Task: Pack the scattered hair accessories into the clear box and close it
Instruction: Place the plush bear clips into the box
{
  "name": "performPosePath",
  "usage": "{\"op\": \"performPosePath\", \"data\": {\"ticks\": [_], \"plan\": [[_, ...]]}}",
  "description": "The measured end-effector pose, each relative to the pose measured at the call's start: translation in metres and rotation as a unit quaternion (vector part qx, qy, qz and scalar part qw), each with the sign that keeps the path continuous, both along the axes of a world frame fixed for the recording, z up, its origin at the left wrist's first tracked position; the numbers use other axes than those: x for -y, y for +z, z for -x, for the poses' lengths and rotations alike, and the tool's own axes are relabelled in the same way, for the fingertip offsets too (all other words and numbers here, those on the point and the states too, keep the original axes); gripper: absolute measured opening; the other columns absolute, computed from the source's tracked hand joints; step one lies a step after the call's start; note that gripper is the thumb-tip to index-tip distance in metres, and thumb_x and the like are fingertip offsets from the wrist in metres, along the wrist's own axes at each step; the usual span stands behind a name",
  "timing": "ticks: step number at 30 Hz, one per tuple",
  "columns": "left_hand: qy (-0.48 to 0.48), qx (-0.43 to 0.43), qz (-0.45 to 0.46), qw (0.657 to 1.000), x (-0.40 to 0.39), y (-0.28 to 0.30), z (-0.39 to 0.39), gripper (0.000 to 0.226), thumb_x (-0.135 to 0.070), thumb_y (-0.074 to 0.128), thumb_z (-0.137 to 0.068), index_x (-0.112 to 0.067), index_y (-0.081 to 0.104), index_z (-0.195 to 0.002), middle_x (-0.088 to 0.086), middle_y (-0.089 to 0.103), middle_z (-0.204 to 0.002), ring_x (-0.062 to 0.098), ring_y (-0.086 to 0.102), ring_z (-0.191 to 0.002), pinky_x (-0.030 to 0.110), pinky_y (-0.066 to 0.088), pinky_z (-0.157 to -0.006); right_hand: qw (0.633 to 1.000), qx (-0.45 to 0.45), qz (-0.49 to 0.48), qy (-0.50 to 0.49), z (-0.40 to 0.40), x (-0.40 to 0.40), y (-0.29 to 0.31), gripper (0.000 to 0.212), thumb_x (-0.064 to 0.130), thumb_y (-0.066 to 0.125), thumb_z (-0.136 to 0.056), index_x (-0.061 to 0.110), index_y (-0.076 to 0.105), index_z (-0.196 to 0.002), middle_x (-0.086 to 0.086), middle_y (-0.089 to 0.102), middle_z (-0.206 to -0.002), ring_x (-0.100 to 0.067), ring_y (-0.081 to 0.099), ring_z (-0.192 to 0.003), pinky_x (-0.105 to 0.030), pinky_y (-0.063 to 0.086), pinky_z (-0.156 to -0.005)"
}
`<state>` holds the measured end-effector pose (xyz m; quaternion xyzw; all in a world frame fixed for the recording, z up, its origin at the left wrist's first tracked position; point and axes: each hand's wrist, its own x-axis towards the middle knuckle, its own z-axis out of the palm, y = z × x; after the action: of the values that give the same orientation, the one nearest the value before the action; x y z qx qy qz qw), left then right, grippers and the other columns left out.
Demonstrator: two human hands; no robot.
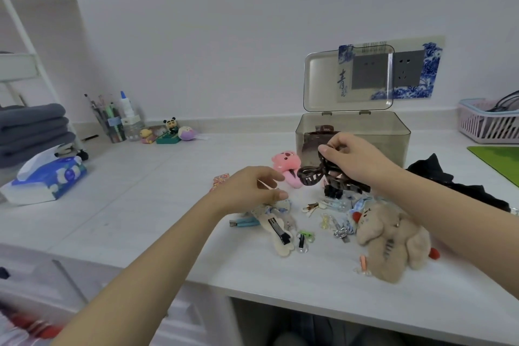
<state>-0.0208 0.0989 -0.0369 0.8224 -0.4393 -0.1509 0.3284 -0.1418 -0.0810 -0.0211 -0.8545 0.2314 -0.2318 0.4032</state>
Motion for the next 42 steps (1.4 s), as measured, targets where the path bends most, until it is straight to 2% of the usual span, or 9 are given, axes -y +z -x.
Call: {"op": "performPosePath", "data": {"ticks": [3, 7, 15, 20, 26, 31, 34, 37, 42], "plan": [[-0.018, 0.028, 0.014, 0.999, 0.001, -0.008, 0.008, 0.031, -0.036, 0.065, -0.086, -0.026, 0.065, -0.115, -0.014, 0.062, -0.108, 0.004, 0.058, -0.100, 0.004, 0.042, -0.070, 1.000, -0.004, 0.023, -0.014, 0.011, 0.000, -0.002, 0.025, 0.041, 0.051, -0.091, 0.016, 0.055, -0.096, 0.003, 0.059, -0.077, -0.008, 0.061, -0.055, -0.022, 0.040, -0.048], [-0.073, 0.020, 0.053, 0.996, 0.015, -0.013, 0.033, 0.028, -0.039, 0.064, -0.086, -0.028, 0.067, -0.111, -0.021, 0.062, -0.104, -0.003, 0.058, -0.098, -0.001, 0.038, -0.070, 0.997, 0.027, 0.049, -0.051, 0.034, 0.004, -0.003, 0.024, 0.042, 0.049, -0.092, 0.020, 0.057, -0.099, 0.005, 0.058, -0.079, -0.007, 0.057, -0.052, -0.023, 0.036, -0.051], [-0.180, 0.013, 0.032, 0.983, 0.061, -0.022, 0.081, 0.045, -0.043, 0.070, -0.080, -0.025, 0.061, -0.120, -0.011, 0.062, -0.111, 0.003, 0.057, -0.096, 0.016, 0.045, -0.083, 0.987, 0.095, 0.014, -0.130, 0.086, 0.019, -0.025, 0.017, 0.035, 0.051, -0.092, 0.018, 0.055, -0.093, 0.002, 0.057, -0.073, -0.011, 0.053, -0.051, -0.022, 0.040, -0.051], [-0.191, 0.107, 0.017, 0.976, 0.087, -0.038, 0.088, 0.035, -0.065, 0.070, -0.057, -0.042, 0.053, -0.077, -0.007, 0.056, -0.092, 0.014, 0.049, -0.093, 0.030, 0.041, -0.079, 0.979, 0.106, -0.038, -0.171, 0.106, 0.031, -0.034, 0.023, 0.035, 0.050, -0.093, 0.014, 0.058, -0.099, 0.005, 0.058, -0.074, -0.010, 0.054, -0.052, -0.022, 0.041, -0.053], [-0.194, 0.002, 0.053, 0.979, 0.104, -0.020, 0.084, 0.037, -0.038, 0.083, -0.063, -0.035, 0.054, -0.085, -0.012, 0.059, -0.085, 0.008, 0.054, -0.082, 0.029, 0.047, -0.077, 0.969, 0.122, -0.136, -0.165, 0.124, 0.061, -0.006, 0.031, 0.037, 0.052, -0.093, 0.010, 0.060, -0.106, -0.001, 0.061, -0.082, -0.010, 0.057, -0.057, -0.014, 0.042, -0.044], [-0.166, -0.085, 0.079, 0.979, 0.118, 0.011, 0.066, 0.044, -0.035, 0.077, -0.075, -0.018, 0.054, -0.109, -0.004, 0.064, -0.098, 0.007, 0.064, -0.086, 0.024, 0.055, -0.070, 0.969, 0.114, -0.180, -0.124, 0.122, 0.081, 0.016, 0.032, 0.033, 0.054, -0.093, 0.008, 0.058, -0.114, -0.004, 0.063, -0.090, -0.014, 0.061, -0.066, -0.020, 0.050, -0.057], [-0.153, -0.142, 0.122, 0.970, 0.127, 0.024, 0.057, 0.031, -0.035, 0.069, -0.082, -0.016, 0.056, -0.103, -0.003, 0.067, -0.092, 0.003, 0.068, -0.080, 0.020, 0.055, -0.066, 0.972, 0.109, -0.178, -0.110, 0.115, 0.090, 0.024, 0.033, 0.031, 0.055, -0.092, 0.007, 0.058, -0.114, -0.007, 0.063, -0.090, -0.017, 0.062, -0.069, -0.026, 0.055, -0.066], [-0.144, -0.136, 0.188, 0.962, 0.144, 0.031, 0.043, 0.042, -0.044, 0.067, -0.083, -0.004, 0.061, -0.095, -0.001, 0.067, -0.078, 0.008, 0.066, -0.074, 0.020, 0.052, -0.066, 0.974, 0.106, -0.176, -0.094, 0.105, 0.098, 0.030, 0.033, 0.031, 0.056, -0.092, 0.007, 0.057, -0.114, -0.011, 0.064, -0.087, -0.018, 0.062, -0.069, -0.030, 0.055, -0.071], [-0.075, -0.140, 0.259, 0.953, 0.171, 0.036, 0.009, 0.064, -0.053, 0.071, -0.071, 0.007, 0.060, -0.093, 0.014, 0.064, -0.071, 0.028, 0.066, -0.074, 0.045, 0.058, -0.081, 0.979, 0.117, -0.154, -0.066, 0.081, 0.108, 0.037, 0.025, 0.031, 0.058, -0.090, 0.012, 0.060, -0.108, -0.009, 0.068, -0.089, -0.015, 0.065, -0.066, -0.027, 0.056, -0.069]]}}
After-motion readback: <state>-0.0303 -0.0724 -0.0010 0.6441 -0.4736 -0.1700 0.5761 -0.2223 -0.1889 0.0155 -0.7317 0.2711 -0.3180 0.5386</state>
